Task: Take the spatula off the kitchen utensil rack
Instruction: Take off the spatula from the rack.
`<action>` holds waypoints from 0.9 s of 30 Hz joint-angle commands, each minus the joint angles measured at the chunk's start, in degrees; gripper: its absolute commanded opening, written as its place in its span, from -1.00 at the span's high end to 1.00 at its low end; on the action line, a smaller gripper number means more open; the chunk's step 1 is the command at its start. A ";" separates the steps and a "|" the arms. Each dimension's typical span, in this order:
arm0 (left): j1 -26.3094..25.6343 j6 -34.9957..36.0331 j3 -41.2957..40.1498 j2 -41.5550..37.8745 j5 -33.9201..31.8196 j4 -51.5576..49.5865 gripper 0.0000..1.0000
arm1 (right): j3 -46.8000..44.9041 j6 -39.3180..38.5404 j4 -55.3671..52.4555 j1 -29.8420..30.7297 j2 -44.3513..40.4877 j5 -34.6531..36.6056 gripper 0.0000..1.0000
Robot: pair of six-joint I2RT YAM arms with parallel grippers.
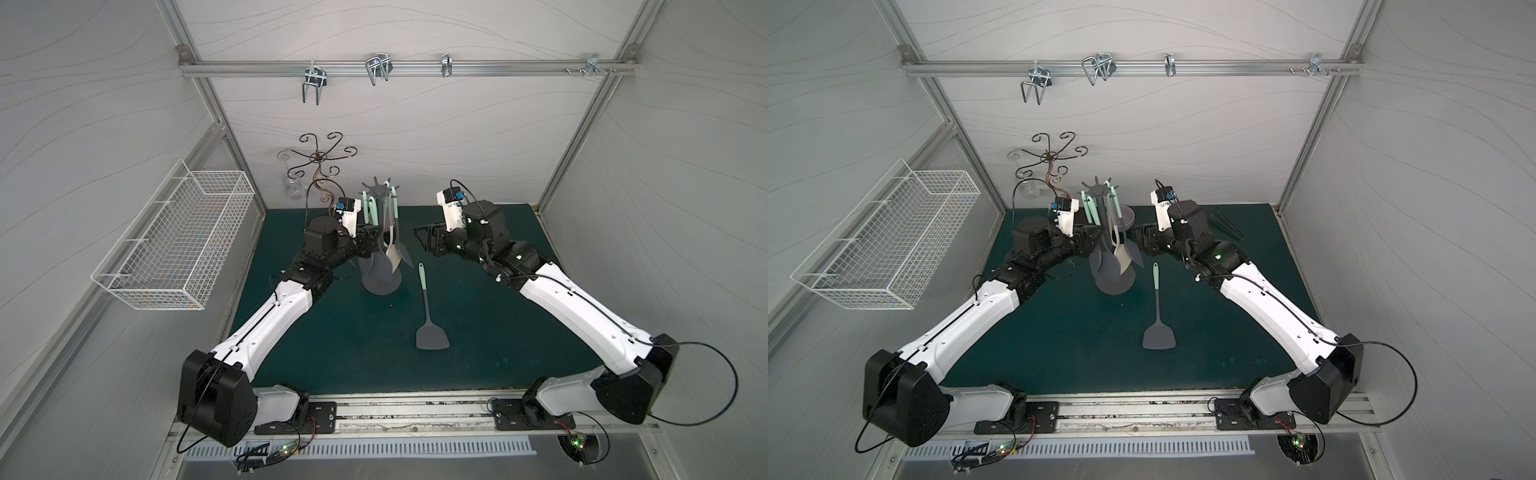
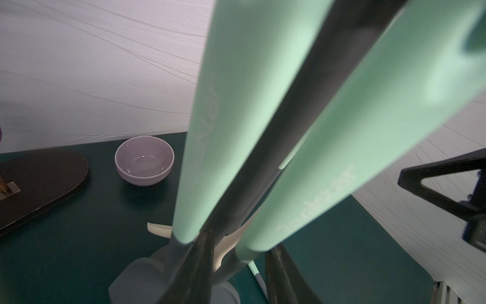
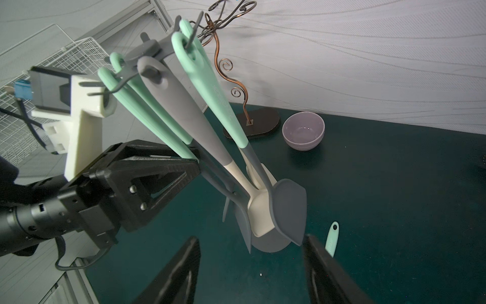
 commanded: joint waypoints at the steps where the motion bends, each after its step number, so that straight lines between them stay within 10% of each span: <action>1: -0.18 0.70 0.86 0.52 -0.23 4.14 0.32 | -0.57 0.77 0.39 -0.34 -2.23 0.11 -0.28; 12: -0.18 1.16 0.84 -2.27 1.13 2.82 0.93 | -3.02 1.07 0.47 -0.99 -3.57 0.26 -0.28; 27: -0.27 11.42 6.81 -5.24 -0.55 -16.25 1.00 | -5.49 1.72 0.54 -2.79 -5.56 -0.22 -0.28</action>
